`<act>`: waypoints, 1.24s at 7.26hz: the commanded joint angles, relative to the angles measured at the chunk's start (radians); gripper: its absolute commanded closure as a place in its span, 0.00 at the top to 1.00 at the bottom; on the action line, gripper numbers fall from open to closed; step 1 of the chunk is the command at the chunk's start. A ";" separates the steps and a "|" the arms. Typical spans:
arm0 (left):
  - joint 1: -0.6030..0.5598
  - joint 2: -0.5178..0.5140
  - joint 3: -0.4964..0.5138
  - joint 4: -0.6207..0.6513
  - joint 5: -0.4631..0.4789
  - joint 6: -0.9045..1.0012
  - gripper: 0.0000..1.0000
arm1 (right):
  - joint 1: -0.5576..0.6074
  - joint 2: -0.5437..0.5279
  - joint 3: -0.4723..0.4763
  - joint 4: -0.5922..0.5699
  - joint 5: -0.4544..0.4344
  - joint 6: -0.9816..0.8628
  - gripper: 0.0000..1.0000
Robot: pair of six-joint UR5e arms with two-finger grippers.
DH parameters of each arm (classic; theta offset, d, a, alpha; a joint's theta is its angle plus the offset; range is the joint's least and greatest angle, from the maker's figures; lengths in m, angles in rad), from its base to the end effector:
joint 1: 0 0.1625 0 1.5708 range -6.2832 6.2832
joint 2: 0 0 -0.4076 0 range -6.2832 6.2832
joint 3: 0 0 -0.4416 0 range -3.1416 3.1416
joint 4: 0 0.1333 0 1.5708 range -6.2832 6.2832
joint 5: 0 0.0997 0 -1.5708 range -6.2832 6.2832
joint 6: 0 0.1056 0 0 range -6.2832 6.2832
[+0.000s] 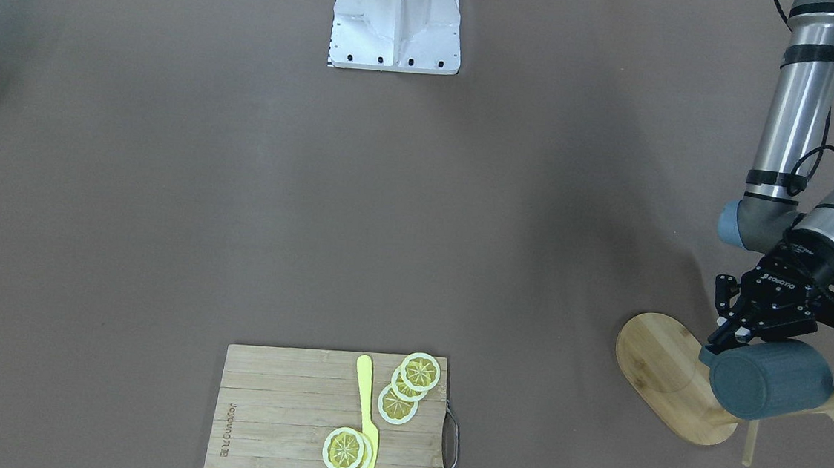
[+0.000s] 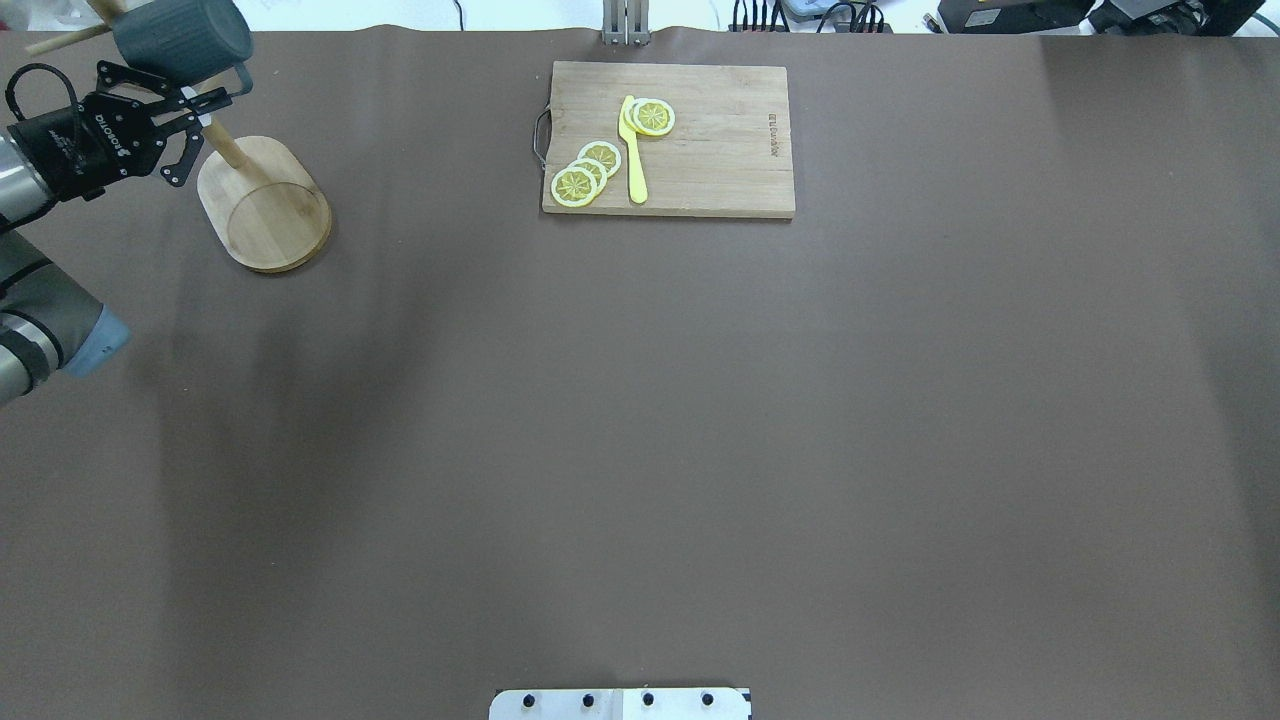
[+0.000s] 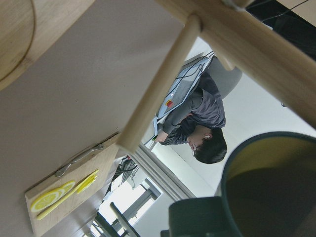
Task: Hang cup on storage rack
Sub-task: 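Open the left gripper to release the mug on the peg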
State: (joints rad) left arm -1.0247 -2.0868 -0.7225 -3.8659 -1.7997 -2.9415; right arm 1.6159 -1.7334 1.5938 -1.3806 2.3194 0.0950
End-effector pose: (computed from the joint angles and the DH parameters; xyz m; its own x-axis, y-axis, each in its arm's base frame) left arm 0.2574 -0.6340 0.5297 -0.7484 -0.6064 -0.2687 -0.0507 0.4561 -0.8885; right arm 0.0828 -0.4716 0.6984 0.7259 0.0933 0.6815 -0.1144 0.9933 -0.0141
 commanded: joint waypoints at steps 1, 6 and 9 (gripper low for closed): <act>-0.002 0.002 -0.006 -0.003 -0.001 0.002 0.98 | -0.001 0.000 -0.002 0.000 0.000 0.000 1.00; -0.005 0.086 -0.136 -0.052 -0.006 0.010 0.99 | 0.001 0.002 -0.002 0.000 0.000 0.000 1.00; -0.027 0.162 -0.311 -0.047 -0.048 0.028 0.99 | 0.001 0.003 -0.002 0.000 -0.002 0.000 1.00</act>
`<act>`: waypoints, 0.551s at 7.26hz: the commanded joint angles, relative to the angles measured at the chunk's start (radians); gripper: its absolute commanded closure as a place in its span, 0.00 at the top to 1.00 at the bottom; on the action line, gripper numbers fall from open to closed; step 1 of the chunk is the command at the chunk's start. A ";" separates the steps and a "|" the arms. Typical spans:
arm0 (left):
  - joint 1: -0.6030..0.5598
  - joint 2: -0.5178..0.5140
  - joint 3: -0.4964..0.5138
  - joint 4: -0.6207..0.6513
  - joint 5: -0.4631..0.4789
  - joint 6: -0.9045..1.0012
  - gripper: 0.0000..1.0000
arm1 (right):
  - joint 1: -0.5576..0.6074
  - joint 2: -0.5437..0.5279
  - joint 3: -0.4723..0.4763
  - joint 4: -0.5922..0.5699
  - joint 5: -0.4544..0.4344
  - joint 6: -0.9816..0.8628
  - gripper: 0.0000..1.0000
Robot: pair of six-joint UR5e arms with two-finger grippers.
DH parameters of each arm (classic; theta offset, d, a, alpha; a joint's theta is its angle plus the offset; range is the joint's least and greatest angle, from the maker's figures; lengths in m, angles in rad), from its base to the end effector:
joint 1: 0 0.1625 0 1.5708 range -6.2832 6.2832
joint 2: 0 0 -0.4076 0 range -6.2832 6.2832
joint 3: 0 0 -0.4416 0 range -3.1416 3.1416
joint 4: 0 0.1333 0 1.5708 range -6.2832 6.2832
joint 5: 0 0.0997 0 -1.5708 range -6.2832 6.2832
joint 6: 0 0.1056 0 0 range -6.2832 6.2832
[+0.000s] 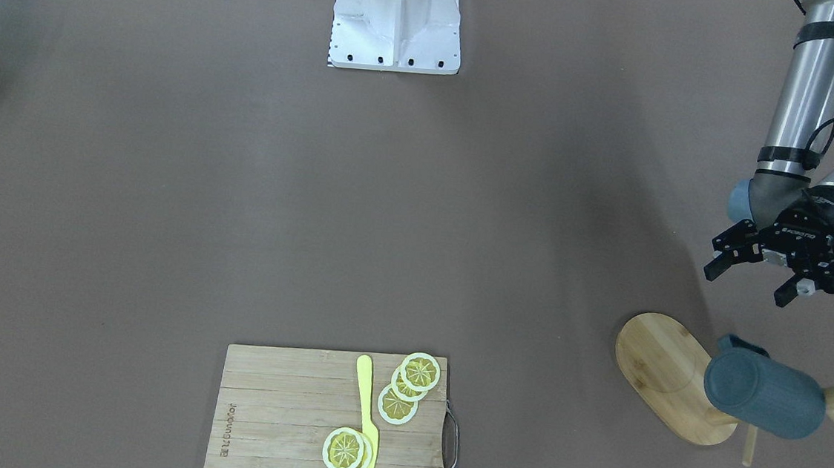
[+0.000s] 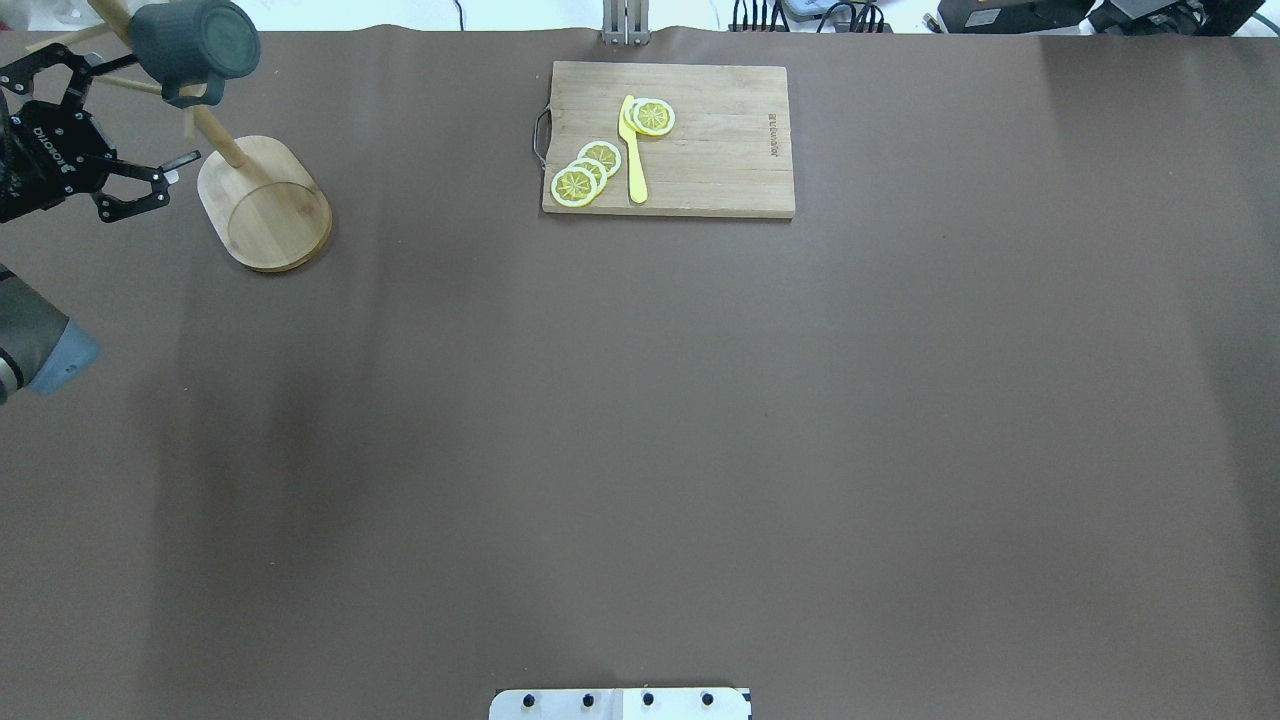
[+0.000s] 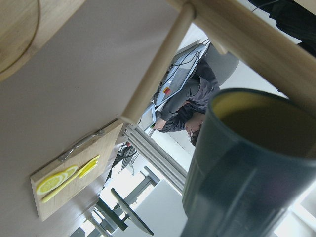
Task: Hang cup on storage rack
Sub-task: 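Open the left gripper to release the mug on the peg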
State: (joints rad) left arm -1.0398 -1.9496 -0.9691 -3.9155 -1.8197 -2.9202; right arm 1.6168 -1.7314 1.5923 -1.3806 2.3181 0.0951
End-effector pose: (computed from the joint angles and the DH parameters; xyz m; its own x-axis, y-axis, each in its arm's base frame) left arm 0.2196 -0.5859 0.5003 -0.7699 -0.5562 -0.3129 -0.0985 0.5880 -0.8029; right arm 0.0833 -0.4723 0.6984 0.7267 0.0938 0.6806 -0.1154 0.9932 -0.0136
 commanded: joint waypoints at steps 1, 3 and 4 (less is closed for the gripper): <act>-0.046 0.031 -0.119 0.002 -0.074 0.007 0.99 | 0.000 0.001 0.000 0.000 0.000 0.000 1.00; -0.089 0.056 -0.209 0.005 -0.162 0.175 0.99 | 0.000 0.000 0.000 0.000 0.000 0.000 1.00; -0.092 0.063 -0.245 0.042 -0.208 0.335 0.99 | 0.000 0.000 0.000 0.002 0.000 0.000 1.00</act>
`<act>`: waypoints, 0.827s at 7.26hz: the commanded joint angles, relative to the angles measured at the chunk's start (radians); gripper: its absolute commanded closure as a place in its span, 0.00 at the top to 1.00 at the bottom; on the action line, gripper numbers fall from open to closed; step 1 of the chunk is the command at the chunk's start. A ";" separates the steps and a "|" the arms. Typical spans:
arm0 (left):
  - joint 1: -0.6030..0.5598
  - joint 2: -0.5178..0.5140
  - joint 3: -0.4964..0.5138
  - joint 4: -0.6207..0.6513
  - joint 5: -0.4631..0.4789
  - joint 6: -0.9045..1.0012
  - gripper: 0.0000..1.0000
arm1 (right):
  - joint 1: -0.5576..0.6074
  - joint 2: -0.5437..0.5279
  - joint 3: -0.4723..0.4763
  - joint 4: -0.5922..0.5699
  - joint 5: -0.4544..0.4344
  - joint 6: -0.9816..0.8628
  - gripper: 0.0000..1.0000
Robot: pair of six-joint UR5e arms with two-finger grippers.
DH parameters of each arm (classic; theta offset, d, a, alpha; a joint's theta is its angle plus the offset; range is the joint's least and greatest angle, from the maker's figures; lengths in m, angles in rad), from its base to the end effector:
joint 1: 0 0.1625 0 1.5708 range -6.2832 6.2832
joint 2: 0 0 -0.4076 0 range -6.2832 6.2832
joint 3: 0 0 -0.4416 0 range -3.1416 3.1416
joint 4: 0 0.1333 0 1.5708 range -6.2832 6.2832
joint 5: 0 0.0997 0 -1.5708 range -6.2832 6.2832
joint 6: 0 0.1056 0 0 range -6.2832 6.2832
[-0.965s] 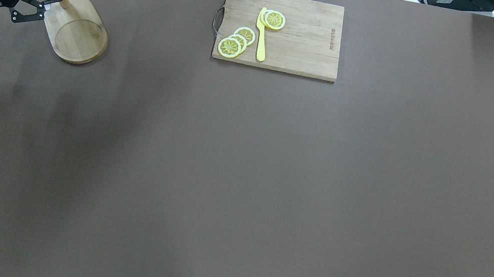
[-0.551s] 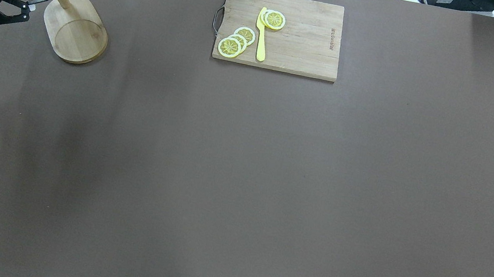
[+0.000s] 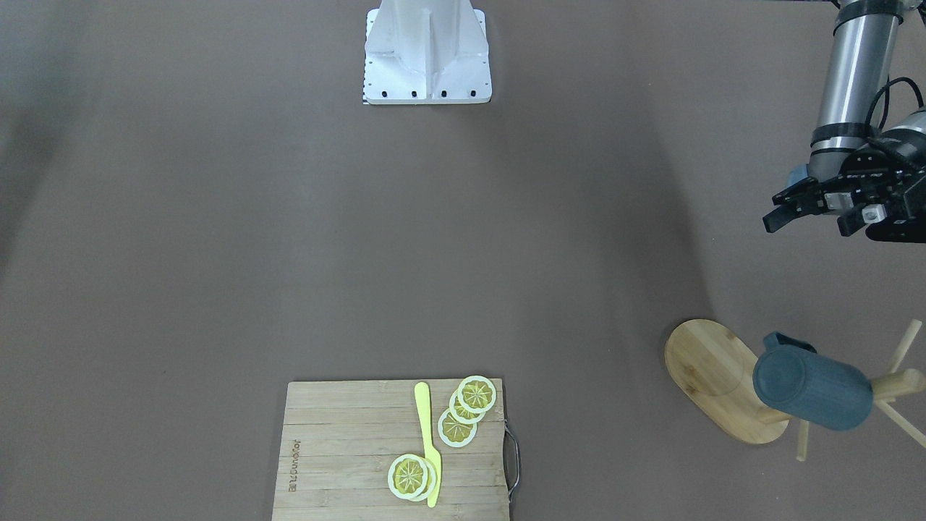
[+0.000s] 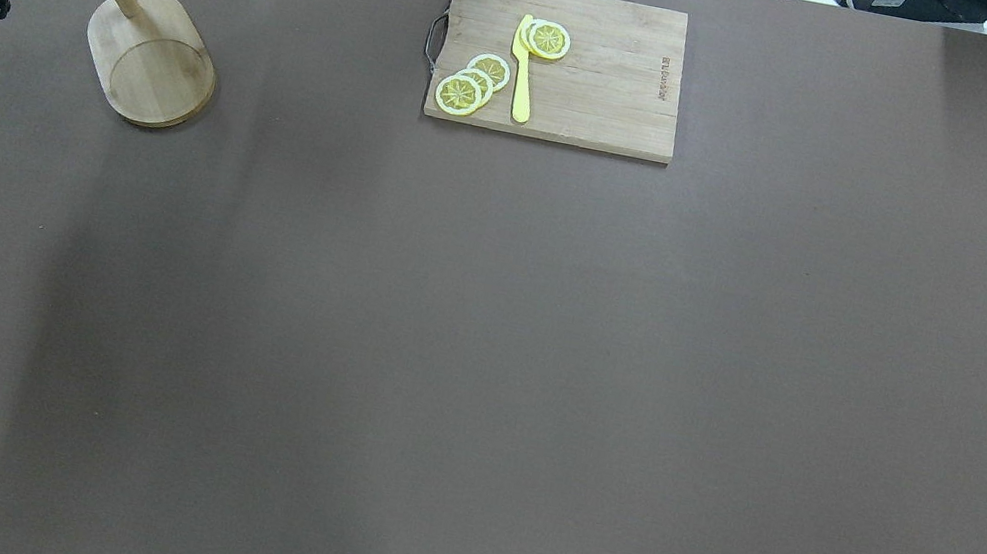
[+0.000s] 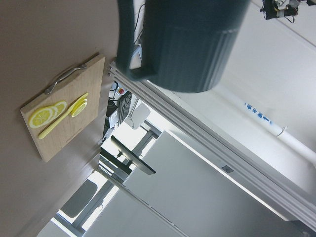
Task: Hang cup on storage rack
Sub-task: 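Open the left gripper to release the mug on the peg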
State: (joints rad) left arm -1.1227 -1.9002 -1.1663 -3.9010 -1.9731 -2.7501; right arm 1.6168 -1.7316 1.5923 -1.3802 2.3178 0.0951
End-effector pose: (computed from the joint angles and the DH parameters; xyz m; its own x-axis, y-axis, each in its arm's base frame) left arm 0.1703 -0.5666 0.4426 -0.7496 -0.4038 -0.5244 0.0131 0.7831 -0.6218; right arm 0.0834 -0.4723 0.6984 0.7269 0.0937 0.6803 -0.1155 0.9932 -0.0134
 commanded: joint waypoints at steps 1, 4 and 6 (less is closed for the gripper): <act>-0.022 0.022 -0.079 0.105 -0.134 0.363 0.99 | 0.000 0.000 0.000 0.000 0.000 0.000 1.00; -0.032 0.139 -0.159 0.245 -0.167 1.051 0.99 | -0.002 0.000 0.000 0.000 0.000 0.000 1.00; -0.045 0.162 -0.159 0.371 -0.173 1.428 0.99 | 0.000 0.000 -0.002 0.000 0.000 0.000 1.00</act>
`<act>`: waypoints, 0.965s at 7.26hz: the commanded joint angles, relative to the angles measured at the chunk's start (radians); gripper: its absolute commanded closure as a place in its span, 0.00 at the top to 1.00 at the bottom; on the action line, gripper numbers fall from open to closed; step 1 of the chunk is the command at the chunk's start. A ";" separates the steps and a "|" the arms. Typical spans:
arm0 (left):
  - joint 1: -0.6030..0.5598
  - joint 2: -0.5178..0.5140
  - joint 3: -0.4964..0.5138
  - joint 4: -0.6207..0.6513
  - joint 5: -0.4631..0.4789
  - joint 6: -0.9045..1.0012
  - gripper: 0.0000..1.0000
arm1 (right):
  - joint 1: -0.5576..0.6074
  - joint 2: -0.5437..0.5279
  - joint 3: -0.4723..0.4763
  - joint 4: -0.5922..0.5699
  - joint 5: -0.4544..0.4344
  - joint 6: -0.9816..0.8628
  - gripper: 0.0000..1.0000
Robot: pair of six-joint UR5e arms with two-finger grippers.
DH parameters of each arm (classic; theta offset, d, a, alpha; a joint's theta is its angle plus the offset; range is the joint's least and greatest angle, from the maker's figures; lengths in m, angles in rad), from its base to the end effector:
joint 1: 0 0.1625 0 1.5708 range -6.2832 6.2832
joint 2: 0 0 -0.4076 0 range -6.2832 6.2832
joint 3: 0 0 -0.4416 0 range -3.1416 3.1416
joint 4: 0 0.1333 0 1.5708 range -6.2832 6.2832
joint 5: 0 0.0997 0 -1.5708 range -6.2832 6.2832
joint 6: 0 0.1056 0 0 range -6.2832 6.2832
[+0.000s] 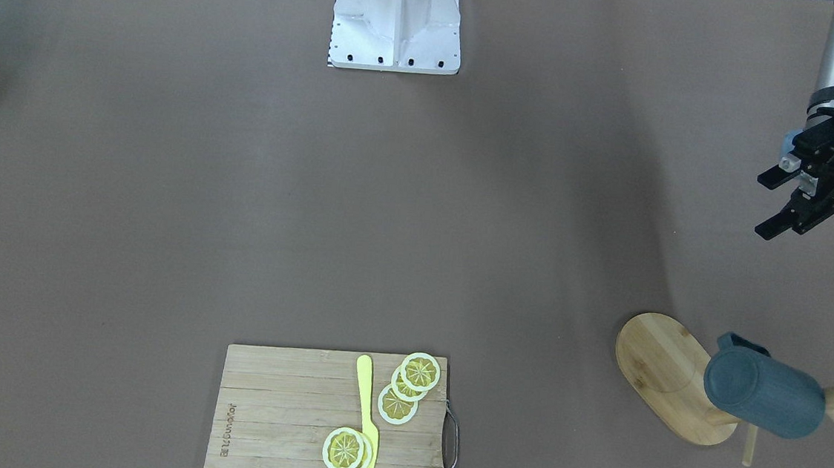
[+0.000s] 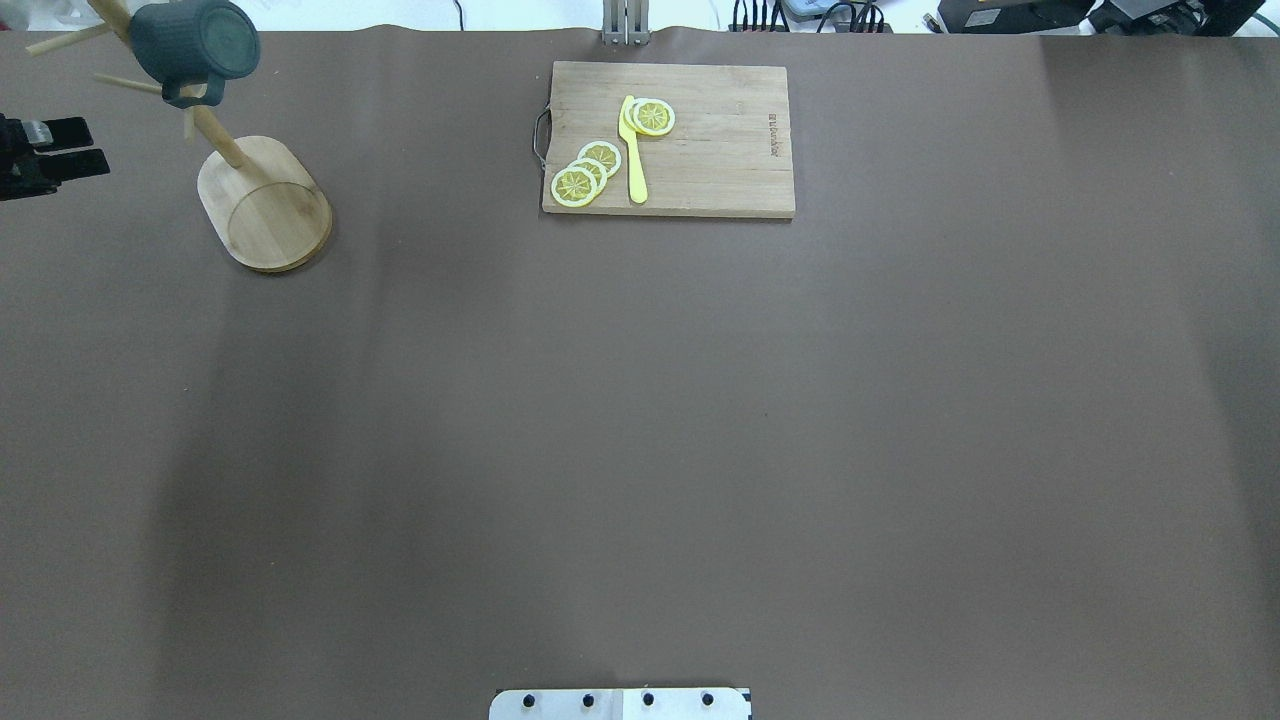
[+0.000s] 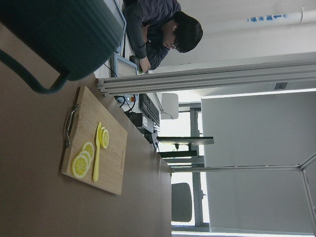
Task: Hang cup on storage rack
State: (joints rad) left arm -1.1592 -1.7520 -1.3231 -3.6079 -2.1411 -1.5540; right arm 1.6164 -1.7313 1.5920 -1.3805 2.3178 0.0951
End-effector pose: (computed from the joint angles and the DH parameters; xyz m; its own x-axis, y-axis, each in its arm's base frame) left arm 0.1530 -0.5411 0.4663 -0.1461 0.3700 -0.9175 0.5750 0.7864 0.2256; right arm 0.0832 -0.4724 0.6985 0.7269 0.0936 0.6803 -0.1151 0.9933 -0.0137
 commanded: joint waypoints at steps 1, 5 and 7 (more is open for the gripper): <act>-0.040 0.029 -0.004 0.137 -0.032 0.362 0.99 | -0.001 -0.001 -0.003 -0.002 0.000 0.002 1.00; -0.212 0.052 -0.010 0.453 -0.138 0.924 0.99 | 0.000 -0.001 -0.004 -0.002 0.000 0.000 1.00; -0.282 0.069 -0.011 0.643 -0.138 1.232 0.99 | 0.000 -0.001 -0.004 -0.002 0.000 0.000 1.00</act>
State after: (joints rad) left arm -1.3974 -1.6951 -1.3340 -3.0820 -2.2794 -0.5146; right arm 1.6166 -1.7318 1.5877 -1.3821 2.3179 0.0952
